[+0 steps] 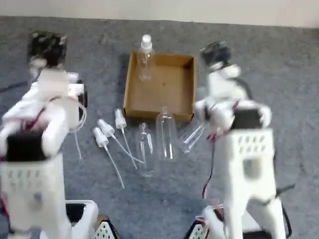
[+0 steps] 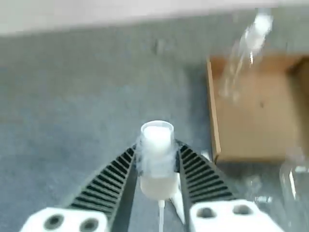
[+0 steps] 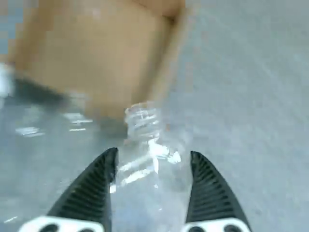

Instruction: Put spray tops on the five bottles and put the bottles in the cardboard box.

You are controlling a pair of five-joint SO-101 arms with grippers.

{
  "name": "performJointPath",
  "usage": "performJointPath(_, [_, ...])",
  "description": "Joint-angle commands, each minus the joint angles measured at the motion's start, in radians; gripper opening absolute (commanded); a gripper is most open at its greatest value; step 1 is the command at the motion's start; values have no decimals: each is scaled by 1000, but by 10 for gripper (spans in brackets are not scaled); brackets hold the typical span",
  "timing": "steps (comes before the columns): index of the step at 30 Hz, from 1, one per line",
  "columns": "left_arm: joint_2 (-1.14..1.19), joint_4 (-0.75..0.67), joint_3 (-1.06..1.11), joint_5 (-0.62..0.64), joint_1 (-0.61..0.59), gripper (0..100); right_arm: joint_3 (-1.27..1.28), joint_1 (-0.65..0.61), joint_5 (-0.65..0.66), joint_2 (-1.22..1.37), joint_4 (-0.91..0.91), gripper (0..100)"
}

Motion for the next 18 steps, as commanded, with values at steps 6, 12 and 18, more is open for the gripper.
performJointPath(6, [-303, -64, -7, 196, 16, 3, 223, -433, -143, -232, -262, 3])
performJointPath(12, [-426, -167, -7, 325, 19, 4, 389, -610, -187, -242, -426, 3])
performJointPath(18, [-438, -203, 70, 338, 24, 4, 493, -674, -187, -242, -536, 3])
